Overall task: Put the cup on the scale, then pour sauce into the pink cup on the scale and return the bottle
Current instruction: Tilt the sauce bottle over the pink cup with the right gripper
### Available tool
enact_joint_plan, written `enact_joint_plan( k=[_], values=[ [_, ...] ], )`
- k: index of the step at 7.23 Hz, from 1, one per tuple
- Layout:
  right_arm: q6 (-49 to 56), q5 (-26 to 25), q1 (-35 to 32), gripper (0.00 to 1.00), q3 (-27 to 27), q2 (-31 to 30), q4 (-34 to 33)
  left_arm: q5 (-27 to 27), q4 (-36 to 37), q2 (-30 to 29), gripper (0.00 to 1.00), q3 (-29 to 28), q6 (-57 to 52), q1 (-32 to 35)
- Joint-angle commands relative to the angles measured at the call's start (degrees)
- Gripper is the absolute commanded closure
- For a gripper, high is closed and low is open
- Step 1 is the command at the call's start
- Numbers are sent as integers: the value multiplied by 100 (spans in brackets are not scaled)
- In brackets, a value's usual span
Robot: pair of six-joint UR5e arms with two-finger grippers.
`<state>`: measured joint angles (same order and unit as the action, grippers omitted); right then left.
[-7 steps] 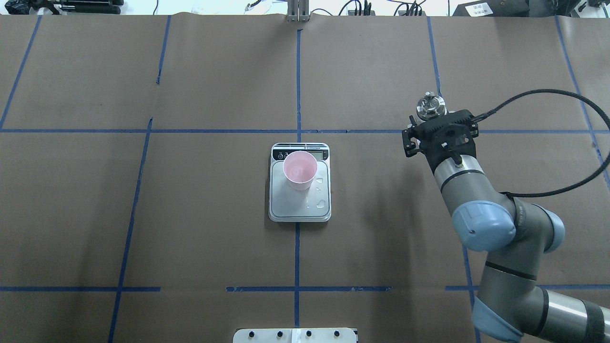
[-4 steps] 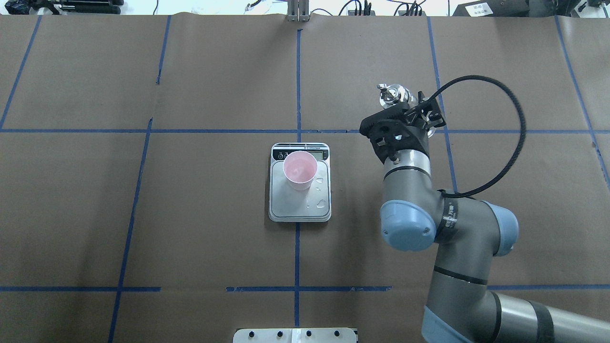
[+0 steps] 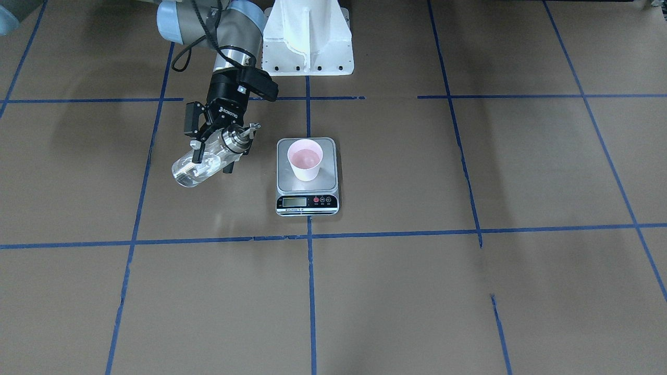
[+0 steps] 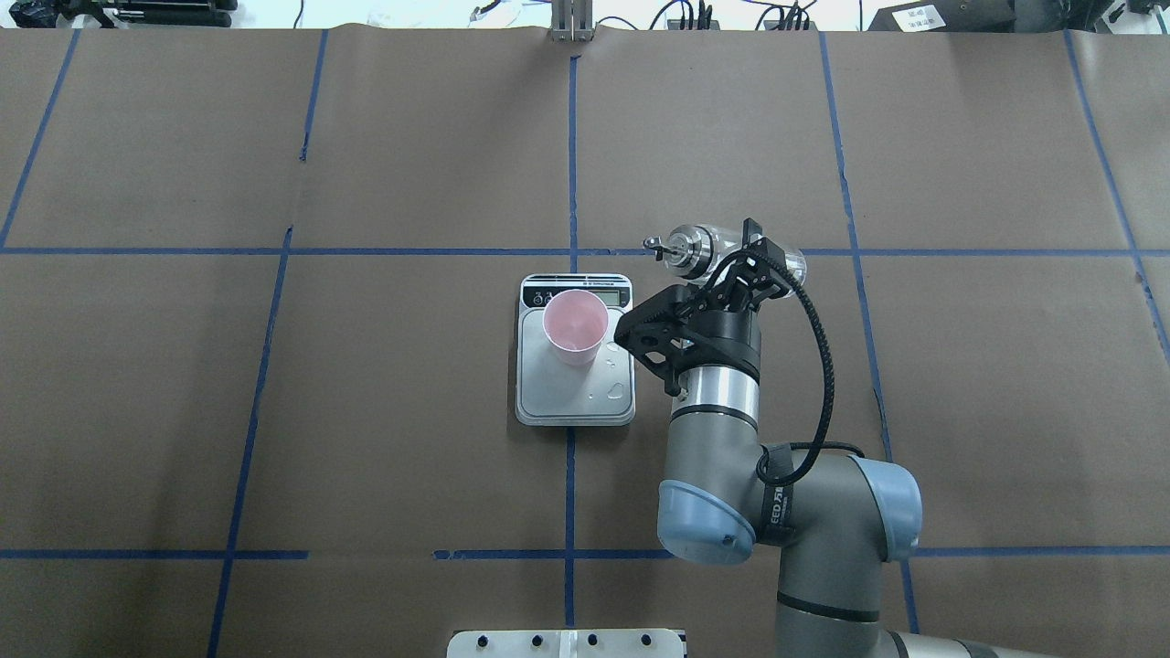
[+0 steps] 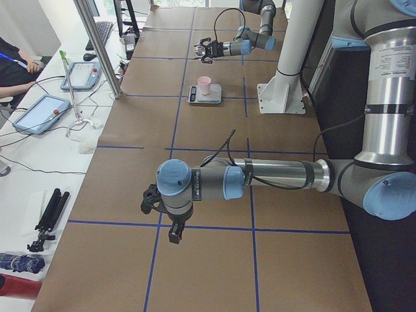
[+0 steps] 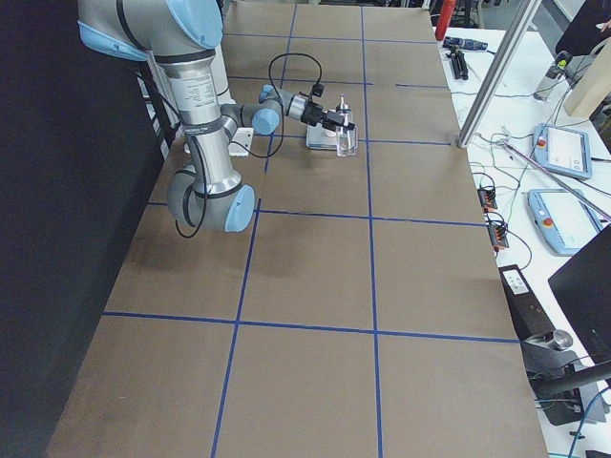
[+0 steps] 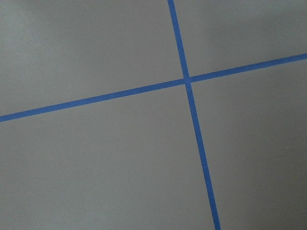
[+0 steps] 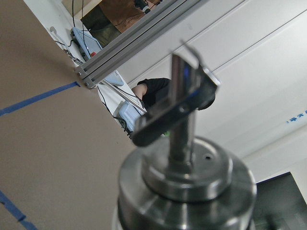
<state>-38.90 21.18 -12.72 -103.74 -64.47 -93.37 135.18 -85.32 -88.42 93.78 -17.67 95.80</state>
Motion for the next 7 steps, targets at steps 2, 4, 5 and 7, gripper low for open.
enact_joint_plan(
  k=[2,4,5,7],
  values=[
    [1256,-595,68,100,284,5,-32,0,16,0,0,0,0,0],
    [1936,-860,77,100,292,14,-32,0,33,0,0,0,0,0],
    [2513,-1018,51,100,310,14,-32,-9,51,0,0,0,0,0],
    [3228,-1195,7,100,345,189,-32,-9,59,0,0,0,0,0]
  ],
)
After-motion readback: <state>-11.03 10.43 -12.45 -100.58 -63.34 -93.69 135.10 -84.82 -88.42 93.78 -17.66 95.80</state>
